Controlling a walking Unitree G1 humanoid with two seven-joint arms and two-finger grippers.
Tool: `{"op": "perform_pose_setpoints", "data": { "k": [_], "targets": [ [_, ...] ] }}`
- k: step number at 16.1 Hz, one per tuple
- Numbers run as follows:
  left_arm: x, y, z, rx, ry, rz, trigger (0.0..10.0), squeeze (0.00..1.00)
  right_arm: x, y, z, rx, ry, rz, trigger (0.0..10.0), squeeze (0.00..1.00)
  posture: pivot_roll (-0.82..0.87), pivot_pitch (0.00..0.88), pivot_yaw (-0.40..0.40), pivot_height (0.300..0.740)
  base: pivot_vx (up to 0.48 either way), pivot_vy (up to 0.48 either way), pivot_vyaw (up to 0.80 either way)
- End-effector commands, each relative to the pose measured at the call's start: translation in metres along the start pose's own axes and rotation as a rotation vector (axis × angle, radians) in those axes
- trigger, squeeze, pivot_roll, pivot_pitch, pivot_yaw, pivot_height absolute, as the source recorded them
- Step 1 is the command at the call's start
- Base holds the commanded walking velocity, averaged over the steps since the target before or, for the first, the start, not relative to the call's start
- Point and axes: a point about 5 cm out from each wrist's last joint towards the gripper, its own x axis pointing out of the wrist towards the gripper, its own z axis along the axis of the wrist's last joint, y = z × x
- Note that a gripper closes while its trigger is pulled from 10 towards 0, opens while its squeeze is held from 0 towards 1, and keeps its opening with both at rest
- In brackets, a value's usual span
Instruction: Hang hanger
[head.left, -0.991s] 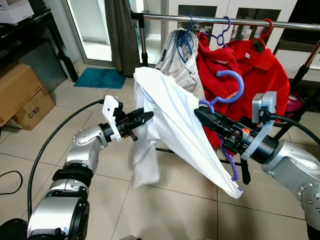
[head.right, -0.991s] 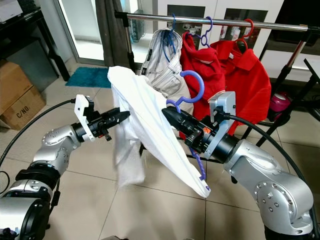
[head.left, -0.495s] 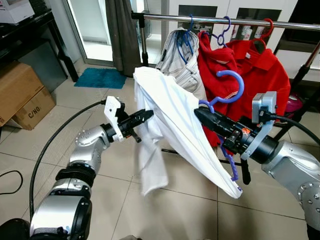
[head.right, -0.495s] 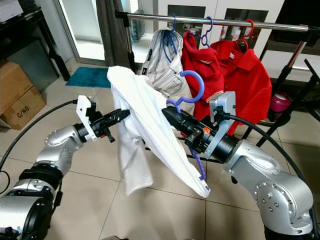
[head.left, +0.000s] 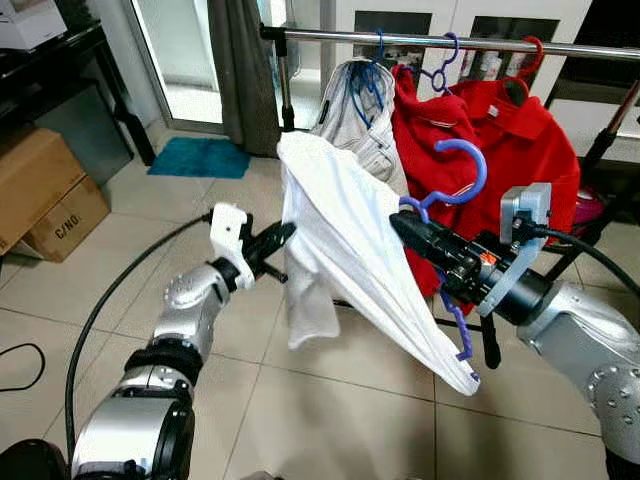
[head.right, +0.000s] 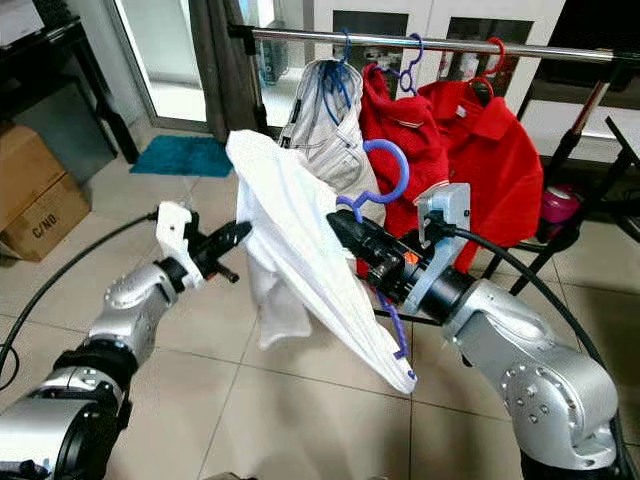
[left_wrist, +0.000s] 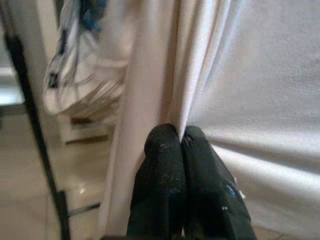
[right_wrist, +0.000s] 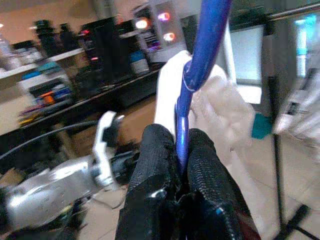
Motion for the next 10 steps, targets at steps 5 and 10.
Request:
{"op": "perform_pose_setpoints", "data": {
  "k": [5, 10],
  "targets": [
    [-0.014, 0.0, -0.023, 0.046, 0.116, 0.003, 0.0, 0.0, 0.003, -0.027, 0.031, -0.161, -0.162, -0.258, 10.0, 0.0, -0.29, 0.0, 0.085, 0.74, 0.0, 0.0, 0.0],
    [-0.019, -0.012, -0.038, 0.054, 0.171, -0.063, 0.0, 0.0, 0.002, -0.044, 0.059, -0.155, -0.392, -0.447, 10.0, 0.0, -0.28, 0.0, 0.077, 0.74, 0.0, 0.0, 0.0]
  ]
}}
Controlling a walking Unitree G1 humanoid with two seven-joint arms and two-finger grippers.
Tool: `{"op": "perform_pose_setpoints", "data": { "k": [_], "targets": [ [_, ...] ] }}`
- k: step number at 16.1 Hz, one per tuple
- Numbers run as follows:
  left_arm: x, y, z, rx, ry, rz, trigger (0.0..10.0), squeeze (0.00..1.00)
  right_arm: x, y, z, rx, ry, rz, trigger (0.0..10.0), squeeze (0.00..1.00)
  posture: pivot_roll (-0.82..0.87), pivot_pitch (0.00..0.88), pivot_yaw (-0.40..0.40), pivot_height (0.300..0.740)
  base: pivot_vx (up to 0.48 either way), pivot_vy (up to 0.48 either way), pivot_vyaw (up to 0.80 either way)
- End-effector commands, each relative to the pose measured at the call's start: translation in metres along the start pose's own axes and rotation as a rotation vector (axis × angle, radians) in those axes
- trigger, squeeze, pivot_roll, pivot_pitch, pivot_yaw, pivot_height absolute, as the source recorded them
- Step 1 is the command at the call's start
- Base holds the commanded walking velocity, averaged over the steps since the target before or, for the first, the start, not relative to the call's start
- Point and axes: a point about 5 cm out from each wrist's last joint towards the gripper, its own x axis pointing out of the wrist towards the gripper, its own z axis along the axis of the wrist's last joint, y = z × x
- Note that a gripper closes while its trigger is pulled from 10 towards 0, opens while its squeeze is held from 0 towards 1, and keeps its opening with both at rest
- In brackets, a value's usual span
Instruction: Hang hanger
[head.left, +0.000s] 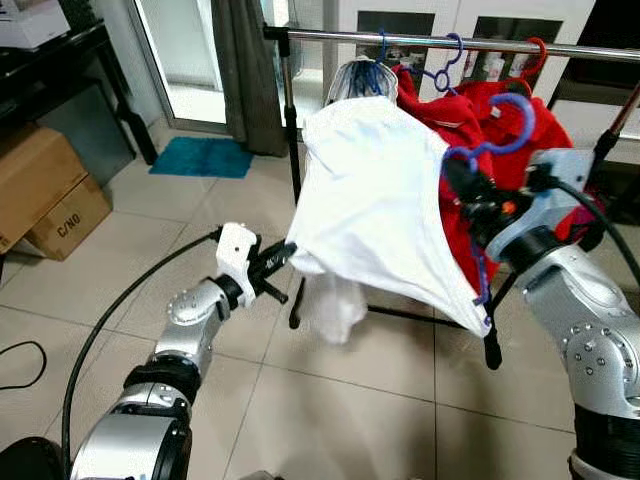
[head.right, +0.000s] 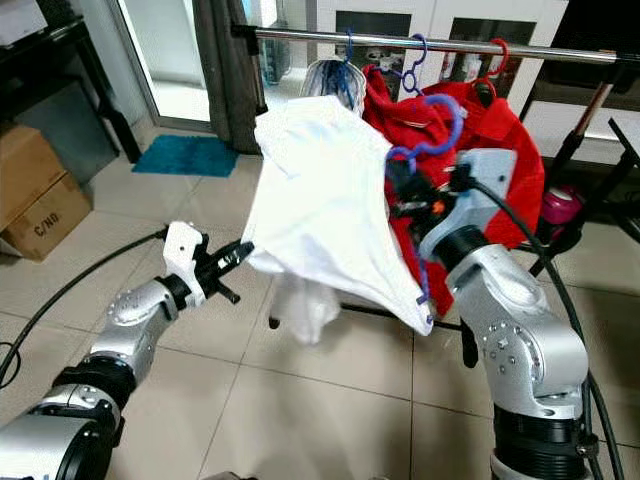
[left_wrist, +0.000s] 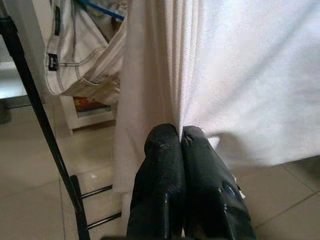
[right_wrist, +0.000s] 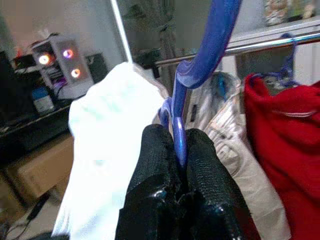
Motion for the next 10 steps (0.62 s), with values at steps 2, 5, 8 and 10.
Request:
{"op": "perform_pose_setpoints", "data": {
  "k": [2, 5, 8, 10],
  "targets": [
    [-0.0113, -0.0053, -0.0247, -0.024, 0.111, -0.02, 0.0, 0.0, -0.0017, -0.0078, 0.0433, -0.021, -0.26, -0.079, 10.0, 0.0, -0.28, 0.0, 0.076, 0.74, 0.0, 0.0, 0.0],
    [-0.0113, -0.009, -0.0282, -0.029, 0.122, -0.031, 0.0, 0.0, -0.0018, -0.0115, 0.0499, -0.002, -0.313, -0.113, 10.0, 0.0, -0.28, 0.0, 0.077, 0.74, 0.0, 0.0, 0.0],
    [-0.0098, -0.0103, -0.028, -0.03, 0.12, -0.029, 0.0, 0.0, 0.0005, -0.0115, 0.0491, -0.024, -0.297, -0.093, 10.0, 0.0, -0.28, 0.0, 0.071, 0.74, 0.0, 0.0, 0.0],
    [-0.0099, -0.008, -0.0244, -0.036, 0.097, -0.023, 0.0, 0.0, 0.0016, -0.009, 0.0466, -0.047, -0.272, -0.061, 10.0, 0.0, -0.28, 0.0, 0.067, 0.74, 0.0, 0.0, 0.0]
  ]
}}
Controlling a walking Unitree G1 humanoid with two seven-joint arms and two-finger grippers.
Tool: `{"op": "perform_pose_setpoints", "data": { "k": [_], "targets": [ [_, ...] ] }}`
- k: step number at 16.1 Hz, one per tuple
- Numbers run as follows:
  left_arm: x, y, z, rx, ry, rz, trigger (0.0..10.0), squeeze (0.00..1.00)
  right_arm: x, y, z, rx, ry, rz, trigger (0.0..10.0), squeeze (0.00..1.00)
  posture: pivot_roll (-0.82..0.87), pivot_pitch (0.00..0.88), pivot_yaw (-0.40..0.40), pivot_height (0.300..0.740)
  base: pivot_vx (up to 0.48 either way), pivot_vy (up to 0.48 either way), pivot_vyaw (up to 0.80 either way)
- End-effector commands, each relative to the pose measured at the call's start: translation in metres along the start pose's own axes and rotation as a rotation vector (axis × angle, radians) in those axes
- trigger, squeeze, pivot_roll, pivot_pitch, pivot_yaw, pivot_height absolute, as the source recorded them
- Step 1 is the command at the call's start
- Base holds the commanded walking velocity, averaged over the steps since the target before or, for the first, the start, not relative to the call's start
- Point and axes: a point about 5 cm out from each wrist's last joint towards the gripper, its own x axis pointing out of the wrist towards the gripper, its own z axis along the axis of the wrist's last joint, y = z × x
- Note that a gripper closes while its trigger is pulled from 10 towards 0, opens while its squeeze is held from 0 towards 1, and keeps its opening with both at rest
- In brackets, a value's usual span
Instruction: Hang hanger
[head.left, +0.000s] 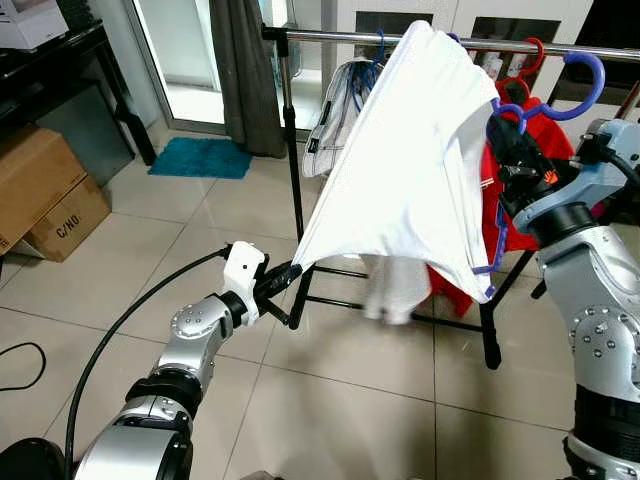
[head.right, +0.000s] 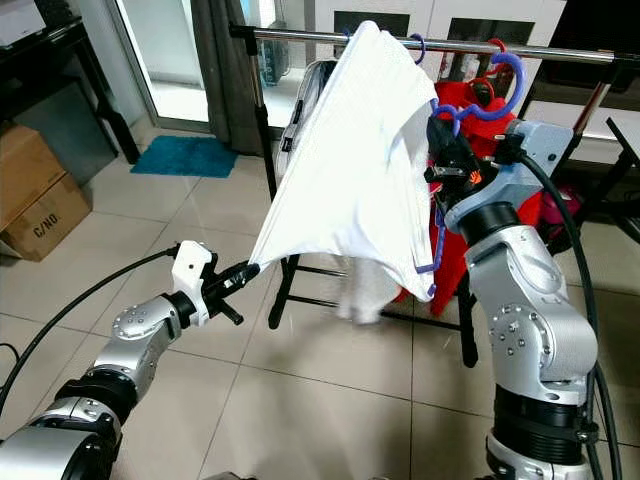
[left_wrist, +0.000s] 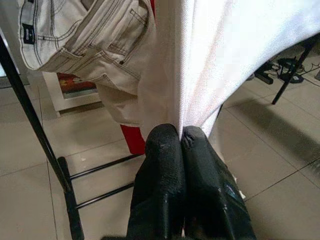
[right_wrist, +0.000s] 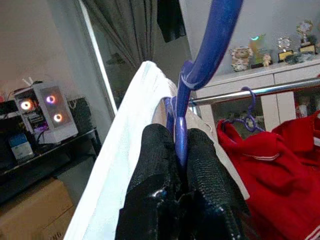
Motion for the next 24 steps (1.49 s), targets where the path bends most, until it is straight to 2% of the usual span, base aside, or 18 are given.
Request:
{"op": "perform_pose_setpoints", "data": {
  "k": [1, 3, 4, 5, 6, 7, 9, 12, 13, 14, 15, 20, 21, 22, 23, 24],
  "targets": [
    [-0.006, 0.004, -0.003, -0.005, 0.01, 0.01, 0.0, 0.0, 0.001, 0.003, 0.017, -0.049, -0.085, 0.019, 10.0, 0.0, -0.28, 0.0, 0.066, 0.74, 0.0, 0.0, 0.0],
    [-0.006, 0.006, 0.003, 0.017, -0.014, 0.01, 0.1, 0.0, 0.001, 0.003, 0.015, -0.065, -0.065, 0.037, 10.0, 0.0, -0.28, 0.0, 0.069, 0.74, 0.0, 0.0, 0.0],
    [-0.006, 0.009, 0.013, 0.034, -0.058, 0.001, 10.0, 0.0, 0.001, 0.006, 0.011, -0.1, -0.019, 0.077, 10.0, 0.0, -0.28, 0.0, 0.071, 0.74, 0.0, 0.0, 0.0],
    [-0.006, 0.011, 0.025, 0.029, -0.112, -0.048, 10.0, 0.0, -0.001, 0.01, 0.007, -0.126, 0.021, 0.117, 10.0, 0.0, -0.28, 0.0, 0.071, 0.74, 0.0, 0.0, 0.0],
    [-0.006, 0.011, 0.03, 0.038, -0.116, -0.084, 10.0, 1.0, -0.002, 0.012, 0.006, -0.13, 0.038, 0.139, 10.0, 0.0, -0.28, 0.0, 0.072, 0.74, 0.0, 0.0, 0.0],
    [-0.007, 0.009, 0.031, 0.064, -0.094, -0.14, 10.0, 1.0, -0.003, 0.014, 0.004, -0.147, 0.061, 0.166, 10.0, 0.0, -0.28, 0.0, 0.073, 0.74, 0.0, 0.0, 0.0],
    [-0.013, 0.013, 0.034, 0.112, -0.056, -0.179, 10.0, 1.0, -0.007, 0.013, 0.001, -0.183, 0.112, 0.193, 10.0, 0.0, -0.28, 0.0, 0.072, 0.74, 0.0, 0.0, 0.0],
    [-0.017, 0.015, 0.039, 0.126, -0.053, -0.202, 10.0, 1.0, -0.008, 0.009, 0.001, -0.204, 0.143, 0.205, 10.0, 0.0, -0.27, 0.0, 0.069, 0.74, 0.0, 0.0, 0.0],
    [-0.019, 0.016, 0.045, 0.142, -0.057, -0.227, 10.0, 1.0, -0.009, 0.007, -0.001, -0.222, 0.183, 0.231, 10.0, 0.0, -0.27, 0.0, 0.064, 0.74, 0.0, 0.0, 0.0],
    [-0.018, 0.018, 0.063, 0.193, -0.08, -0.262, 10.0, 1.0, -0.012, 0.006, -0.006, -0.265, 0.266, 0.293, 10.0, 0.0, -0.27, 0.0, 0.062, 0.74, 0.0, 0.0, 0.0],
    [-0.018, 0.018, 0.063, 0.193, -0.08, -0.262, 10.0, 1.0, -0.012, 0.006, -0.006, -0.265, 0.266, 0.293, 10.0, 0.0, -0.27, 0.0, 0.062, 0.74, 0.0, 0.0, 0.0],
    [-0.008, 0.02, 0.112, 0.332, -0.175, -0.302, 10.0, 1.0, -0.022, 0.017, -0.01, -0.319, 0.383, 0.454, 10.0, 0.0, -0.28, 0.0, 0.065, 0.74, 0.0, 0.0, 0.0],
    [-0.008, 0.021, 0.116, 0.348, -0.175, -0.306, 10.0, 1.0, -0.025, 0.019, -0.009, -0.32, 0.392, 0.489, 10.0, 0.0, -0.28, 0.0, 0.065, 0.74, 0.0, 0.0, 0.0],
    [-0.009, 0.029, 0.119, 0.38, -0.164, -0.267, 10.0, 1.0, -0.032, 0.024, -0.004, -0.309, 0.408, 0.582, 10.0, 0.0, -0.28, 0.0, 0.065, 0.74, 0.0, 0.0, 0.0],
    [-0.01, 0.031, 0.119, 0.388, -0.158, -0.255, 10.0, 1.0, -0.033, 0.025, -0.002, -0.307, 0.414, 0.606, 10.0, 0.0, -0.28, 0.0, 0.065, 0.74, 0.0, 0.0, 0.0],
    [-0.011, 0.032, 0.119, 0.396, -0.151, -0.258, 10.0, 0.0, -0.036, 0.026, -0.001, -0.307, 0.425, 0.634, 10.0, 0.0, -0.28, 0.0, 0.066, 0.74, 0.0, 0.0, 0.0]
  ]
}}
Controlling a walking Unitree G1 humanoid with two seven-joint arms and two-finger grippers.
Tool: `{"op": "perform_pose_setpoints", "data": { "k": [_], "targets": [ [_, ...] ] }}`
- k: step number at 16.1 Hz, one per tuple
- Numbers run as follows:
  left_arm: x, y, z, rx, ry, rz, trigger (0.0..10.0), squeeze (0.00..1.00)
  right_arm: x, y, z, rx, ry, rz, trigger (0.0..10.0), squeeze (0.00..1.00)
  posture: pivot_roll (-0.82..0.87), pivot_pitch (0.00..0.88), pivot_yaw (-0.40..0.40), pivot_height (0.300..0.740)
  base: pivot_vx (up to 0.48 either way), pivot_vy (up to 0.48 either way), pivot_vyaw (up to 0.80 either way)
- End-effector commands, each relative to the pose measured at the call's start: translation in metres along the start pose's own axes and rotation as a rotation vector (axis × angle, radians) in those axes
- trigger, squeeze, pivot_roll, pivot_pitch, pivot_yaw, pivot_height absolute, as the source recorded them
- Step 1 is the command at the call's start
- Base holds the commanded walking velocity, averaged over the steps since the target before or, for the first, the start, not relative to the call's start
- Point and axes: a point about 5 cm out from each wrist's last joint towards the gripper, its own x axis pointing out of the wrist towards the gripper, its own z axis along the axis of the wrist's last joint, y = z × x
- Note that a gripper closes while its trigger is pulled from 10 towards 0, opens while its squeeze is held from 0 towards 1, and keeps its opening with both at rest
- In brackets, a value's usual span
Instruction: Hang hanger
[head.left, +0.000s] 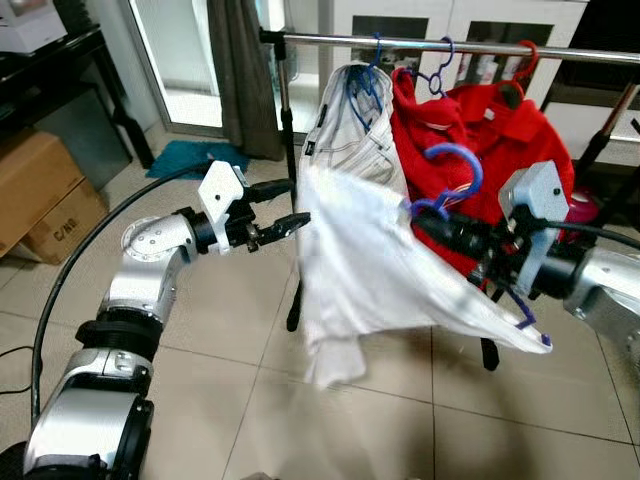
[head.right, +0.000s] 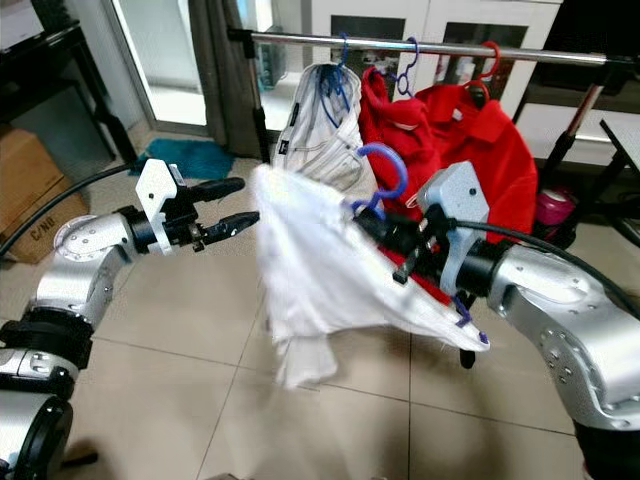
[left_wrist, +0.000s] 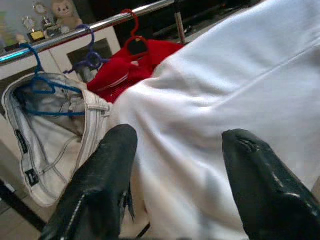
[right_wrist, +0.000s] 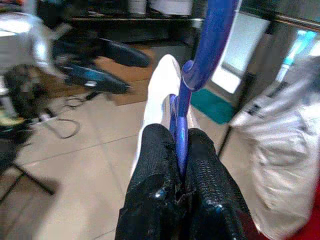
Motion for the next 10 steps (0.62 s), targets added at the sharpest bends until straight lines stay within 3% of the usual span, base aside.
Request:
{"op": "perform_pose_setpoints", "data": {
  "k": [1, 3, 7, 8, 10],
  "targets": [
    [-0.007, 0.006, 0.002, 0.025, 0.024, -0.007, 10.0, 0.0, -0.005, 0.003, 0.009, -0.02, -0.02, 0.037, 10.0, 0.0, -0.29, 0.0, 0.07, 0.74, 0.0, 0.0, 0.0],
    [-0.014, 0.008, 0.0, 0.022, 0.041, -0.002, 10.0, 0.0, -0.007, 0.004, 0.01, -0.023, -0.015, 0.062, 10.0, 0.0, -0.29, 0.0, 0.069, 0.74, 0.0, 0.0, 0.0],
    [-0.031, 0.015, -0.009, -0.087, 0.046, 0.031, 10.0, 0.0, -0.012, 0.009, 0.013, -0.012, -0.024, 0.121, 10.0, 0.0, -0.28, 0.0, 0.063, 0.74, 0.0, 0.0, 0.0],
    [-0.033, 0.011, -0.013, -0.183, 0.025, -0.026, 0.0, 0.0, -0.011, 0.01, 0.014, -0.012, -0.028, 0.138, 10.0, 0.0, -0.27, 0.0, 0.064, 0.74, 0.0, 0.0, 0.0],
    [-0.034, 0.006, -0.019, -0.243, 0.029, -0.078, 0.0, 0.0, -0.011, 0.011, 0.016, -0.01, -0.036, 0.154, 10.0, 0.0, -0.27, 0.0, 0.065, 0.74, 0.0, 0.0, 0.0]
  ]
}}
